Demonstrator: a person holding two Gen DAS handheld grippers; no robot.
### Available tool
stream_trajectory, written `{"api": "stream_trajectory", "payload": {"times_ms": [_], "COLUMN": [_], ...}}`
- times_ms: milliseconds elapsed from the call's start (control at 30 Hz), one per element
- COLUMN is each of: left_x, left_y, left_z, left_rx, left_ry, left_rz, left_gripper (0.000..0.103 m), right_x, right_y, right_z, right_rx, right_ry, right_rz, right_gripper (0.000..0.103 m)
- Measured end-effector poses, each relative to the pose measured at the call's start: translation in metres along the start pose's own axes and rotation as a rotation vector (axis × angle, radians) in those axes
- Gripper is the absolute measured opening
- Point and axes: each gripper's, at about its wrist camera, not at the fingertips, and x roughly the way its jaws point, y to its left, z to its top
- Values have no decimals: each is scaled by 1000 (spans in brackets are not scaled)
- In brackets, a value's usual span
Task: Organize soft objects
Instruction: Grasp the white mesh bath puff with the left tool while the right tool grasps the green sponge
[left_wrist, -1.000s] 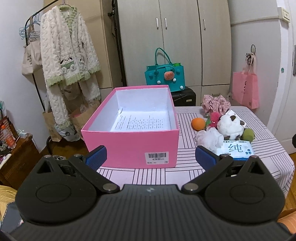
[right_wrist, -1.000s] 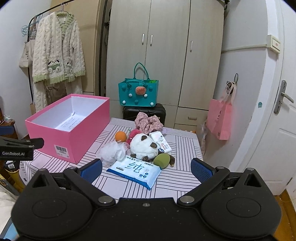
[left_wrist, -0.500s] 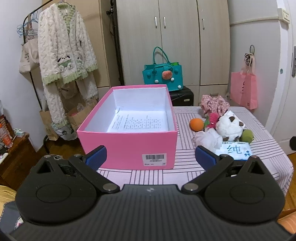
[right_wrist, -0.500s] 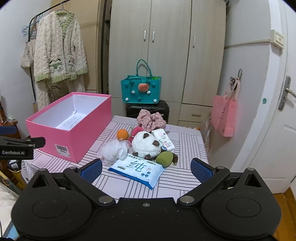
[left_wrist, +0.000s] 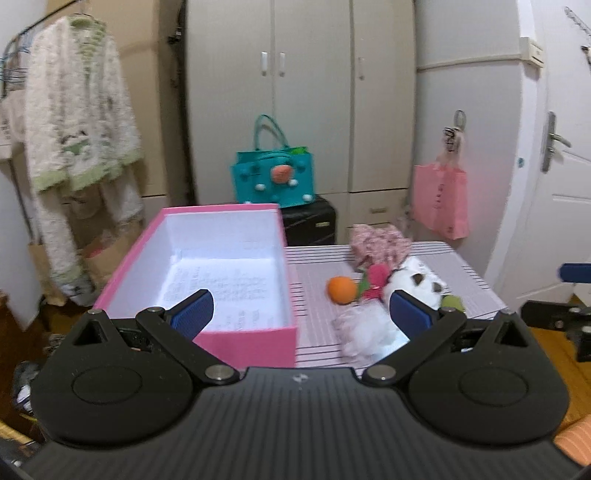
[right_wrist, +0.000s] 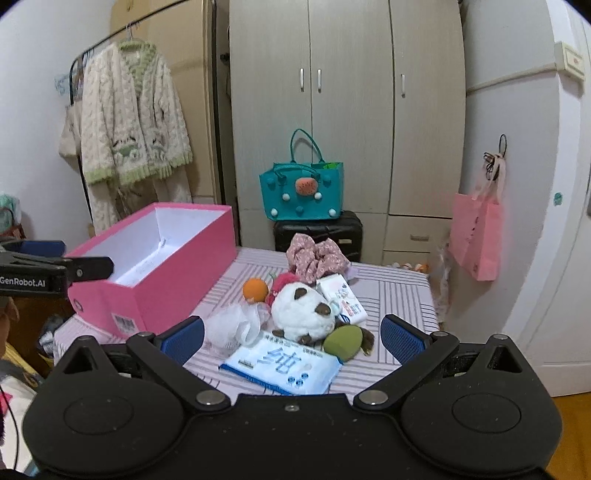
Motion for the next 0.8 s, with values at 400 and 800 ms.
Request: {"api": "stream_trajectory", "payload": {"times_ms": [400,800], "left_x": [61,125], "left_y": [-46,-72], "left_z": [14,-7], "left_rx": [86,131], "left_ry": [44,211], "left_rz": [-157,-174], "left_gripper": [100,74], "right_x": [53,116], "right_y": [-58,-81], "right_z": [-8,-20], "right_rx": [79,60], "right_ry": [-6,102], "right_rz": [79,78], "right_gripper": [103,94]}}
